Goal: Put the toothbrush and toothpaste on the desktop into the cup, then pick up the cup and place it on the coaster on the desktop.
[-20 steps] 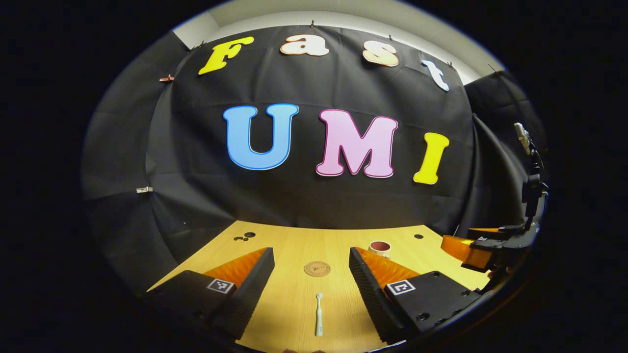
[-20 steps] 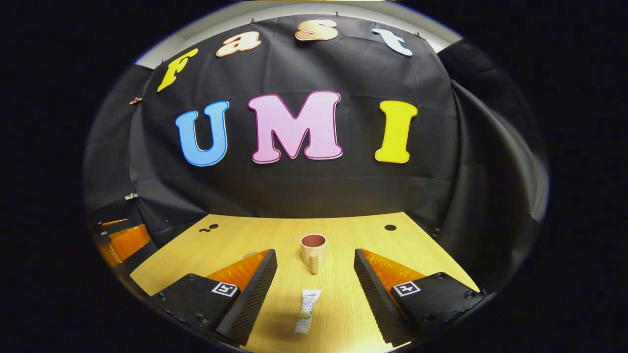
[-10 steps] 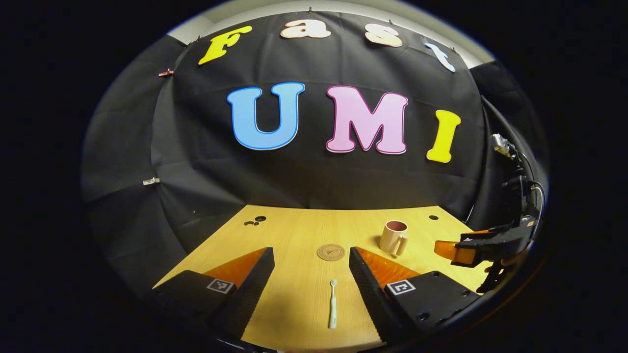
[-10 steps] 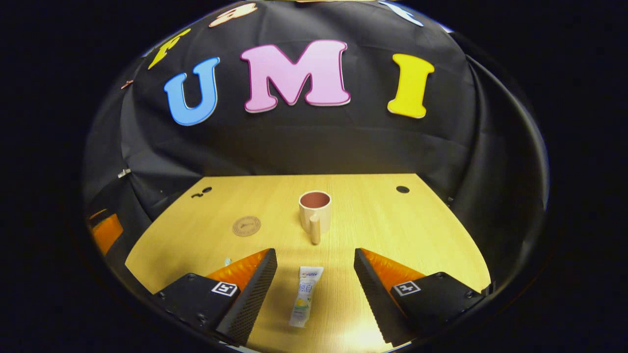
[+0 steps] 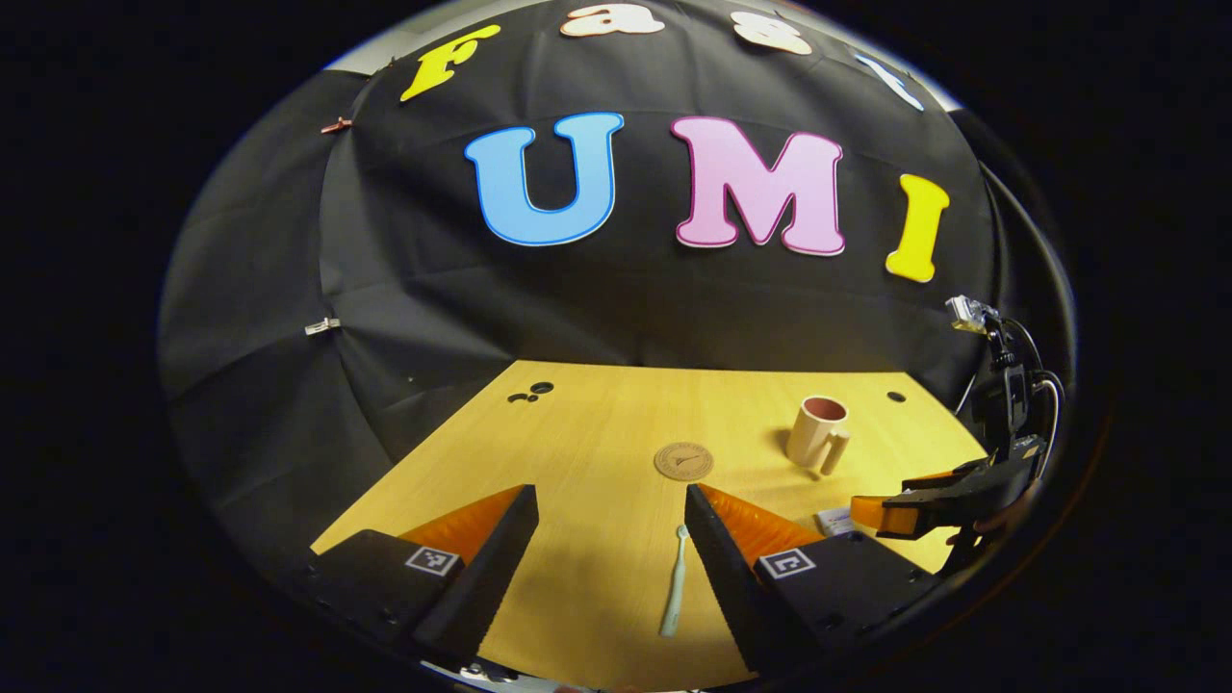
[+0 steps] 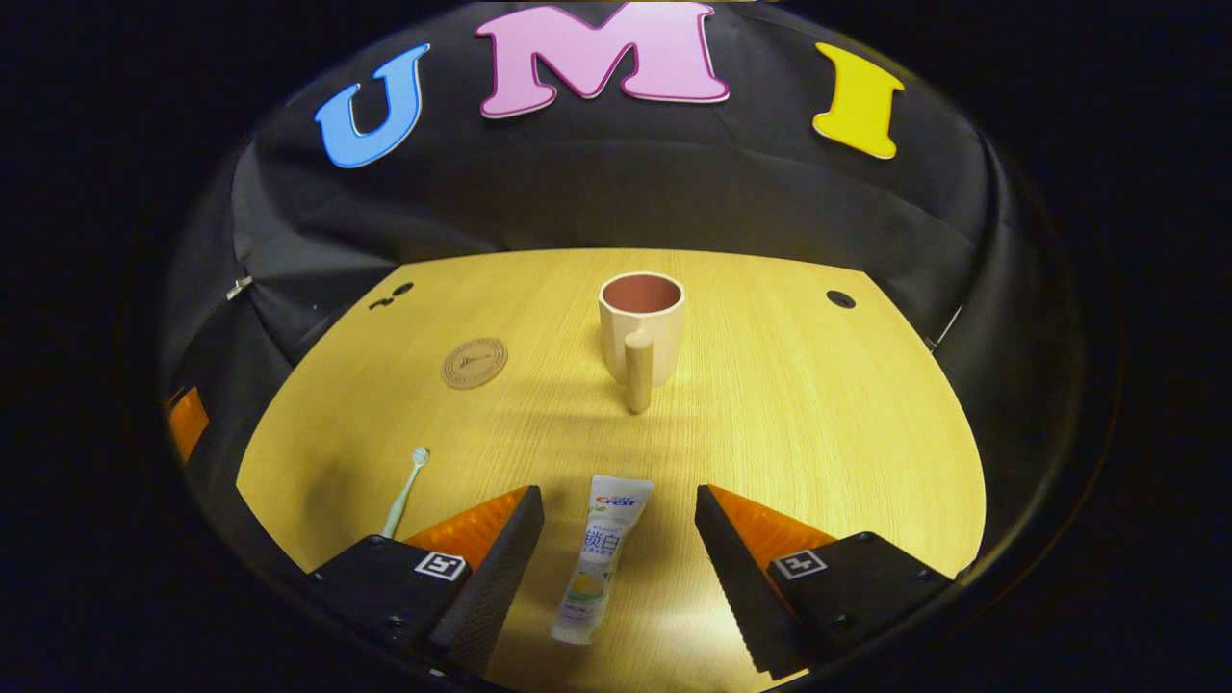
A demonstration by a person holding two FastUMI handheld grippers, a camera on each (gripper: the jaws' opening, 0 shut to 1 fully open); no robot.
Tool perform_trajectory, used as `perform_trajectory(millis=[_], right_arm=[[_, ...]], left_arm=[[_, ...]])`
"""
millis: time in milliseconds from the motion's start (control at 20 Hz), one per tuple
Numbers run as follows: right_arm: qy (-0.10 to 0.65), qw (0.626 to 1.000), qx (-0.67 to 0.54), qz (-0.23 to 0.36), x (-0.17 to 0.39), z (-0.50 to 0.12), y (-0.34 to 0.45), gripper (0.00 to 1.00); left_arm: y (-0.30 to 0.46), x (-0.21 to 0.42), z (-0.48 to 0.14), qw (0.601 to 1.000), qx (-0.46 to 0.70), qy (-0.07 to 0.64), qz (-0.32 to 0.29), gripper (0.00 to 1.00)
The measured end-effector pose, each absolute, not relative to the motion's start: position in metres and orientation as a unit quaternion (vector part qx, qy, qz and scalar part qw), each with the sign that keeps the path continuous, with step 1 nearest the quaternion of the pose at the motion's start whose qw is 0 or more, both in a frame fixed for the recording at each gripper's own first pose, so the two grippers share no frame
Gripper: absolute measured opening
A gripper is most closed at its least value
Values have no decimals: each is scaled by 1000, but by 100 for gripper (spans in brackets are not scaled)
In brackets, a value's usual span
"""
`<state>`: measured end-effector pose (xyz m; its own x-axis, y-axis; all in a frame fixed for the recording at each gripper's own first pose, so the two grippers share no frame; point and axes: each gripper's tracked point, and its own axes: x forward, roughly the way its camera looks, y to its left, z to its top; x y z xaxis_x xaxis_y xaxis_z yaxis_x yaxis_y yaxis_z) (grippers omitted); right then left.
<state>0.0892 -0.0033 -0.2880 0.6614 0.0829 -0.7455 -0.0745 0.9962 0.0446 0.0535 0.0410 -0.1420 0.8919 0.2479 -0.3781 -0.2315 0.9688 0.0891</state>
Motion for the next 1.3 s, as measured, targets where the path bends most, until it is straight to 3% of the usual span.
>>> perform_trajectory(millis=[450, 1100, 1250, 1300], right_arm=[[499, 865, -25, 54, 75, -345, 8, 99], [543, 839, -6, 13, 56, -371, 5, 96], [554, 832, 0, 2, 59, -373, 13, 86], [557, 831, 0, 5, 59, -372, 15, 75]], left_arm=[[48, 48, -159, 958, 13, 233, 166, 99], [56, 26, -182, 949, 8, 273, 155, 99], [59, 25, -190, 950, -3, 277, 147, 99], [61, 25, -191, 949, -8, 279, 146, 99]])
